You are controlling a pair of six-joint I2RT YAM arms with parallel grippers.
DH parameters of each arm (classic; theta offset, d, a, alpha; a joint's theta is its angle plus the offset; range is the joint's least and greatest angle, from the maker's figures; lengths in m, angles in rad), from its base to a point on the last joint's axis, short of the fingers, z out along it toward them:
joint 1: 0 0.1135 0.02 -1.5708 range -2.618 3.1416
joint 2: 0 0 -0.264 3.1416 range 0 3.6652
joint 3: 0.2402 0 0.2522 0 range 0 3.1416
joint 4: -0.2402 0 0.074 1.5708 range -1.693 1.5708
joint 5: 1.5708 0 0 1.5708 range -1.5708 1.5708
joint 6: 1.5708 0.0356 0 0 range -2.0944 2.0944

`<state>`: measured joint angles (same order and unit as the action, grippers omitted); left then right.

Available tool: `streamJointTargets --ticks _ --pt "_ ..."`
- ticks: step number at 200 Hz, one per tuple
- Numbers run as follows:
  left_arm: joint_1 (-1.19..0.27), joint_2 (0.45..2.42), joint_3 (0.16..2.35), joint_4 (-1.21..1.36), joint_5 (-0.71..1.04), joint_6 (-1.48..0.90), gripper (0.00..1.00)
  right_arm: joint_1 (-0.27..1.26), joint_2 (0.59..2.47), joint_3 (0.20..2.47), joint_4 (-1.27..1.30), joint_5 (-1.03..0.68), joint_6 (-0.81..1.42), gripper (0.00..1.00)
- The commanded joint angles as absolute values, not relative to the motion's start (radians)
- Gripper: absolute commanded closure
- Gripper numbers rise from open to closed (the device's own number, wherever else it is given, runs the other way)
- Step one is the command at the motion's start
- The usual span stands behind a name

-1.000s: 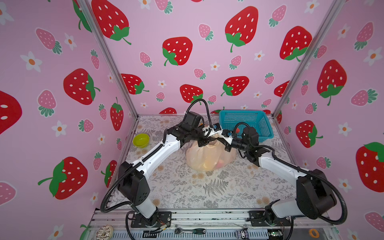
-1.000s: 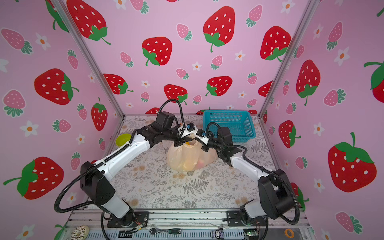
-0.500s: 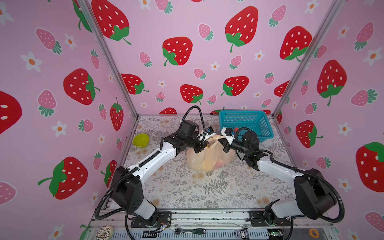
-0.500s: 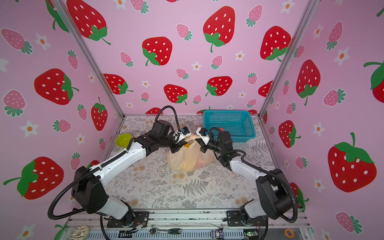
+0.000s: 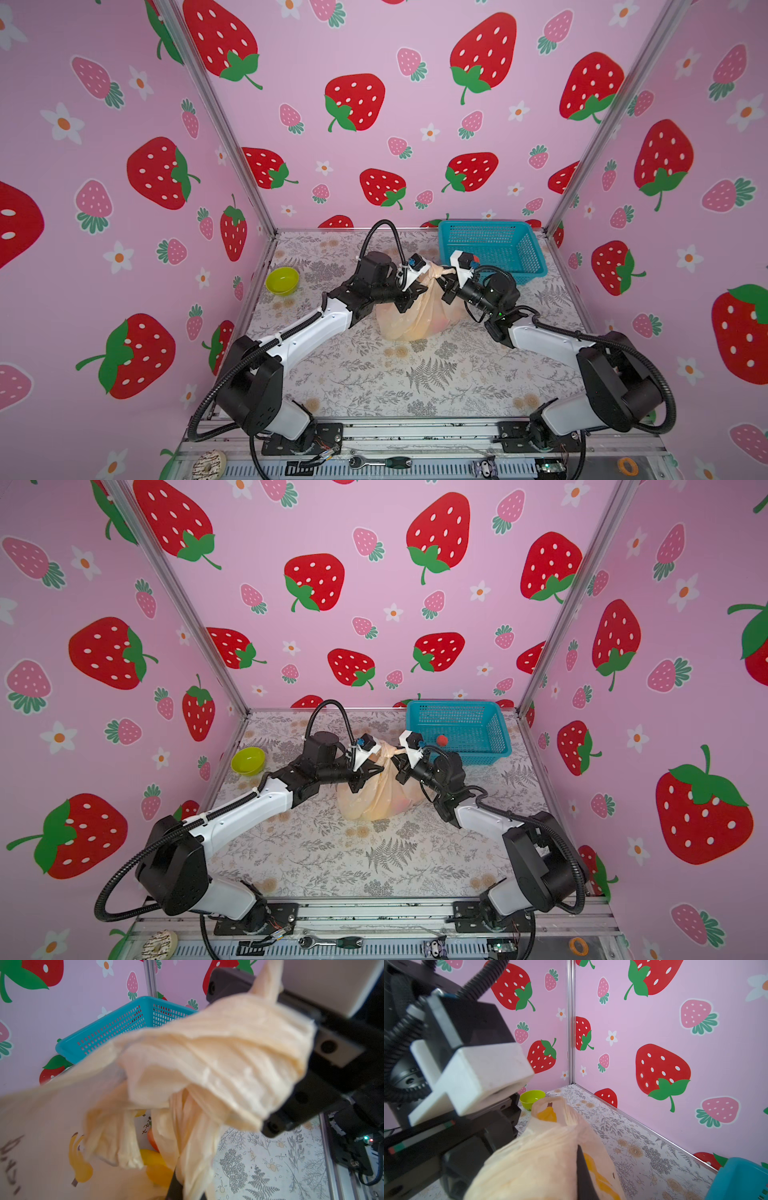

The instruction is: Place the fake fruits into the plastic bag and tie a complex knot

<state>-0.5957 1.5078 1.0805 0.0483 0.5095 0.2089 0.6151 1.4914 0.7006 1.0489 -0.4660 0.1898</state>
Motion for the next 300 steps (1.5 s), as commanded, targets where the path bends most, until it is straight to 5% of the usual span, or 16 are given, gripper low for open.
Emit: streamJointTargets --ticks 1,63,104,135,177,230,300 --pt "-0.603 1.542 1.072 0.155 0.585 0.131 0.88 0.623 1.514 0.693 1.251 -0.481 0.293 1.00" --pt "-0.573 1.507 1.025 0.233 0.677 0.046 0.61 0.618 1.508 0.673 1.292 -0.575 0.268 1.00" --pt "-0.519 1.443 0.988 0.237 0.802 -0.037 0.33 0.610 1.496 0.658 1.272 -0.623 0.200 1.00" --pt "-0.480 1.392 0.981 0.170 0.850 -0.037 0.27 0.603 1.493 0.664 1.253 -0.645 0.180 1.00" --pt "-0.393 1.345 0.992 0.152 0.890 -0.090 0.26 0.603 1.494 0.675 1.259 -0.669 0.178 1.00" --pt "-0.374 1.391 1.064 0.117 0.898 -0.131 0.52 0.605 1.491 0.695 1.261 -0.677 0.189 1.00" --pt "-0.387 1.458 1.116 0.118 0.922 -0.152 0.59 0.610 1.482 0.700 1.243 -0.676 0.172 1.00"
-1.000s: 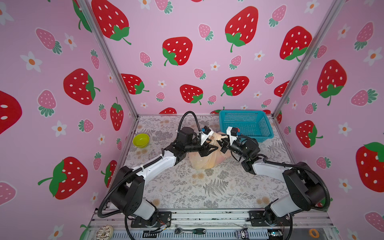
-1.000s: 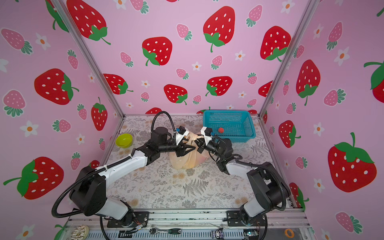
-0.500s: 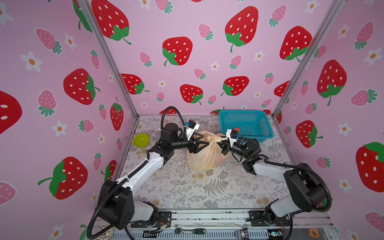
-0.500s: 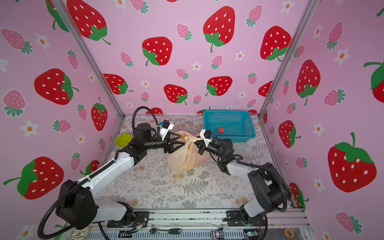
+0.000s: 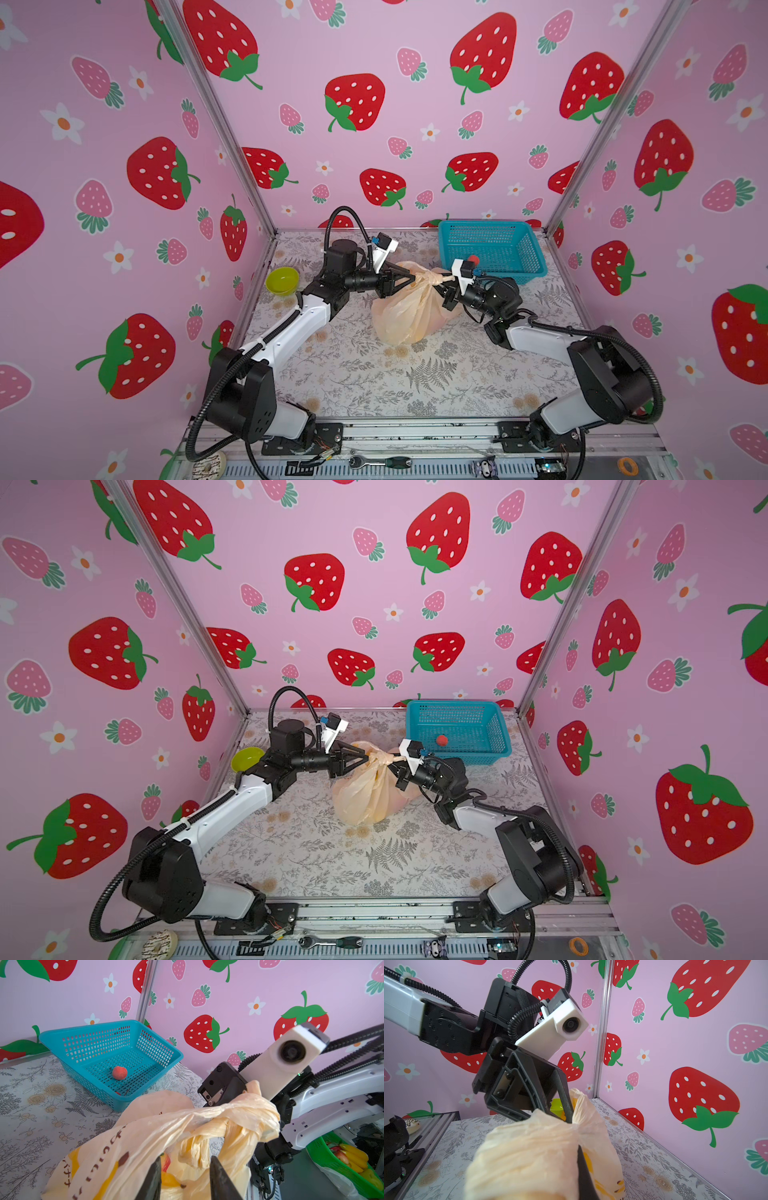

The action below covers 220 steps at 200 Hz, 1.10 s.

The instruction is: Place the fake fruits into the plastic bag and tie a complex knot

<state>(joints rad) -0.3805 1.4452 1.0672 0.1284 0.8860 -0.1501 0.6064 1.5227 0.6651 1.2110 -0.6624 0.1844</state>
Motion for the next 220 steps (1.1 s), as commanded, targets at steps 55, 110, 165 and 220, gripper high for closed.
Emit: streamJointTargets --ticks 55,110,165,220 --pt "-0.404 1.501 1.149 0.090 0.938 -0.120 0.57 0.615 1.483 0.707 1.228 -0.673 0.160 1.00" --pt "-0.415 1.513 1.164 0.069 0.939 -0.081 0.68 0.618 1.480 0.716 1.205 -0.673 0.145 1.00" --pt "-0.420 1.505 1.168 0.071 0.925 -0.064 0.86 0.620 1.483 0.717 1.190 -0.670 0.135 1.00" --pt "-0.420 1.488 1.165 0.064 0.876 -0.052 1.00 0.620 1.477 0.706 1.176 -0.657 0.118 1.00"
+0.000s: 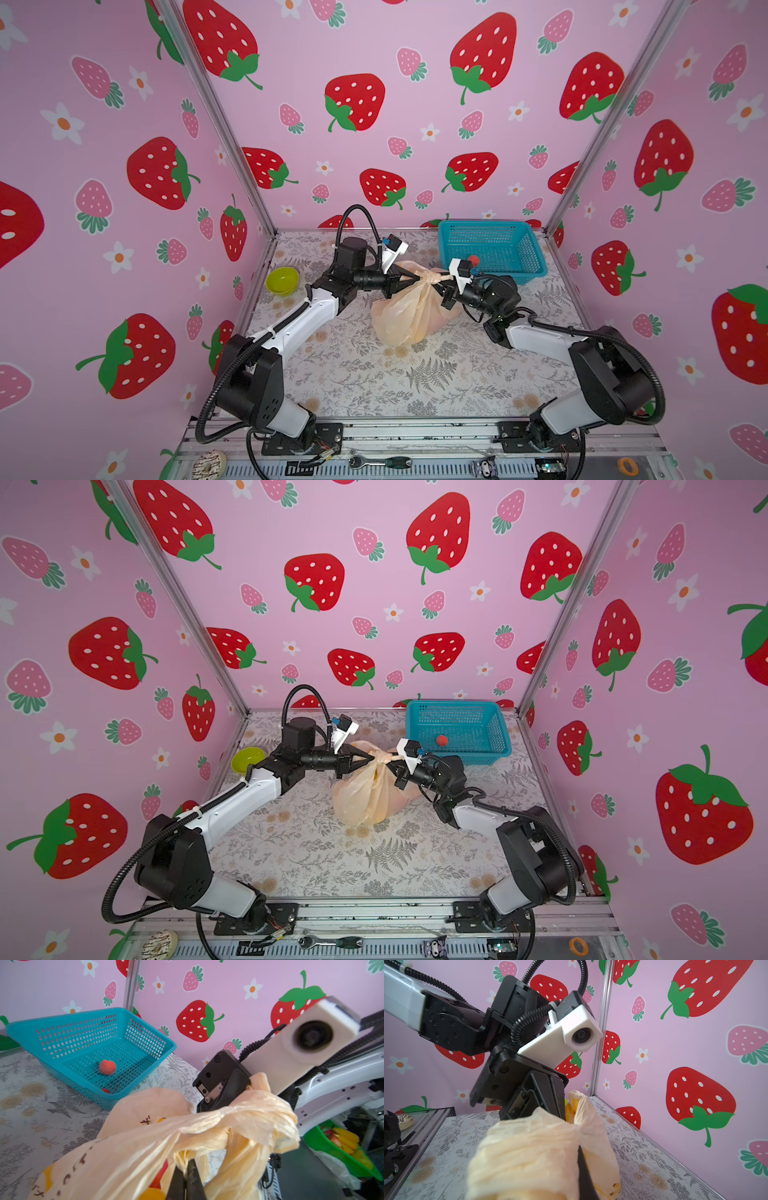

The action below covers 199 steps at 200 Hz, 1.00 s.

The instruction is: Place the fake fruits into the plastic bag and tie a complex knot

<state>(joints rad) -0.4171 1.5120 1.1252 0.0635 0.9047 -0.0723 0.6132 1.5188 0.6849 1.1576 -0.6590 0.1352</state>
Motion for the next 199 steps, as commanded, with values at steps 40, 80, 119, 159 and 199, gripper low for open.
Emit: streamJointTargets --ticks 40,80,119,159,199 --pt "-0.420 1.443 1.133 0.063 0.769 -0.039 1.00 0.619 1.452 0.700 1.120 -0.611 0.069 0.94" --pt "-0.420 1.424 1.120 0.042 0.723 -0.014 1.00 0.613 1.392 0.677 0.999 -0.524 -0.016 0.73" --pt "-0.420 1.420 1.118 0.038 0.717 -0.011 1.00 0.606 1.304 0.659 0.825 -0.439 -0.098 0.56" --pt "-0.419 1.402 1.115 0.036 0.703 -0.011 1.00 0.605 1.210 0.649 0.636 -0.316 -0.130 0.49" --pt "-0.420 1.409 1.124 0.024 0.707 -0.006 1.00 0.606 1.097 0.651 0.462 -0.255 -0.108 0.41"
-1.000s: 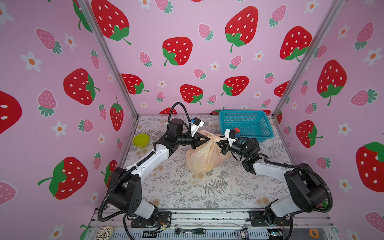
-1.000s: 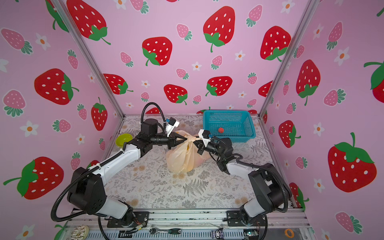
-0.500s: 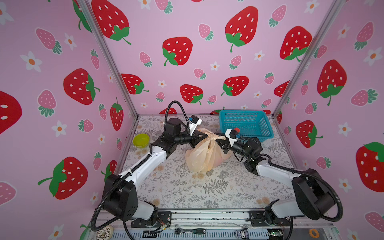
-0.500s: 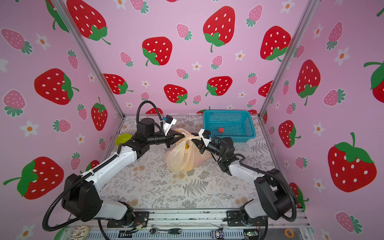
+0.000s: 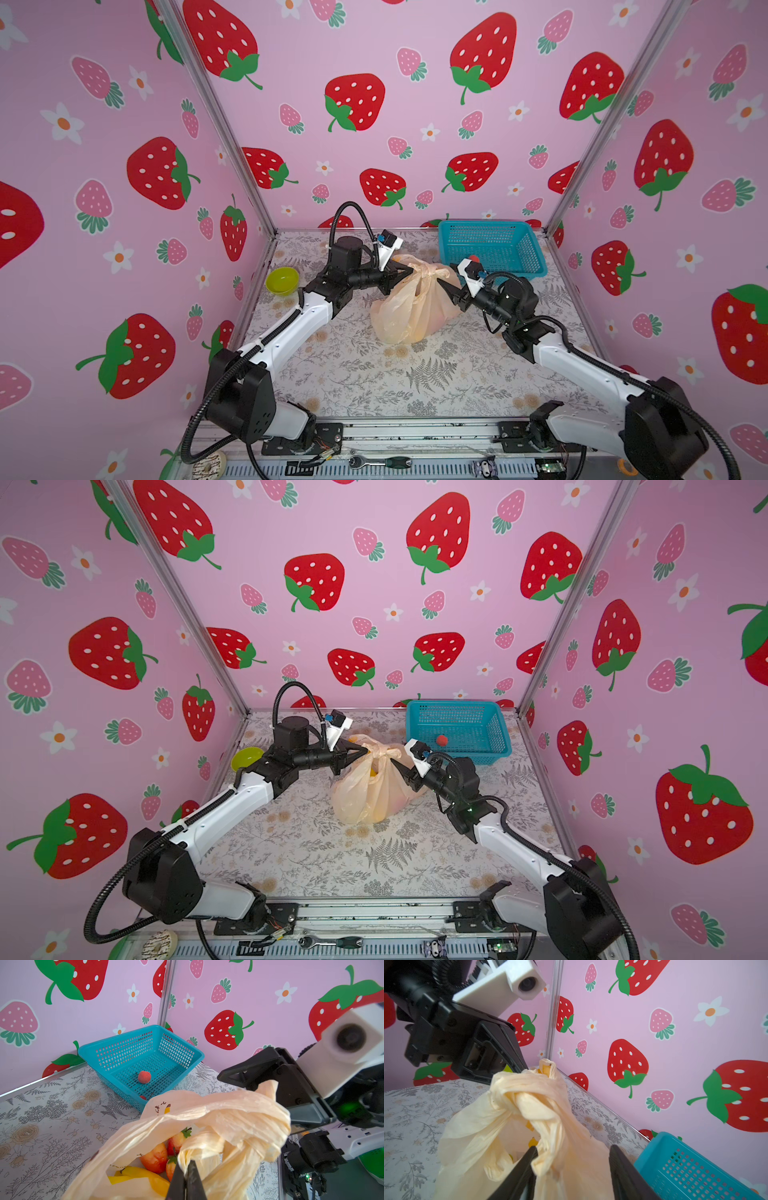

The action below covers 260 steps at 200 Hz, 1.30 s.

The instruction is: Place the fake fruits into the plastic bag and tie a complex knot

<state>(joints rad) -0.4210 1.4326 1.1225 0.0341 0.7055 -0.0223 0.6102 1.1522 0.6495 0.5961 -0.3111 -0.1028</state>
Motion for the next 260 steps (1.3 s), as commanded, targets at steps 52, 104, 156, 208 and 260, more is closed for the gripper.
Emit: streamJointTargets --ticks 52,104,156,208,260 --pt "-0.425 1.414 1.132 0.016 0.712 0.000 1.00 0.607 1.035 0.667 0.332 -0.288 -0.082 0.44" --pt "-0.427 1.417 1.136 0.001 0.716 0.015 1.00 0.608 1.088 0.739 0.320 -0.336 -0.101 0.48" --pt "-0.433 1.420 1.140 -0.003 0.717 0.021 1.00 0.621 1.128 0.810 0.315 -0.356 -0.118 0.54" --pt "-0.438 1.418 1.140 -0.007 0.716 0.023 1.00 0.638 1.135 0.828 0.302 -0.353 -0.130 0.78" --pt "-0.440 1.408 1.146 -0.016 0.683 0.023 1.00 0.643 1.094 0.806 0.263 -0.294 -0.115 0.93"
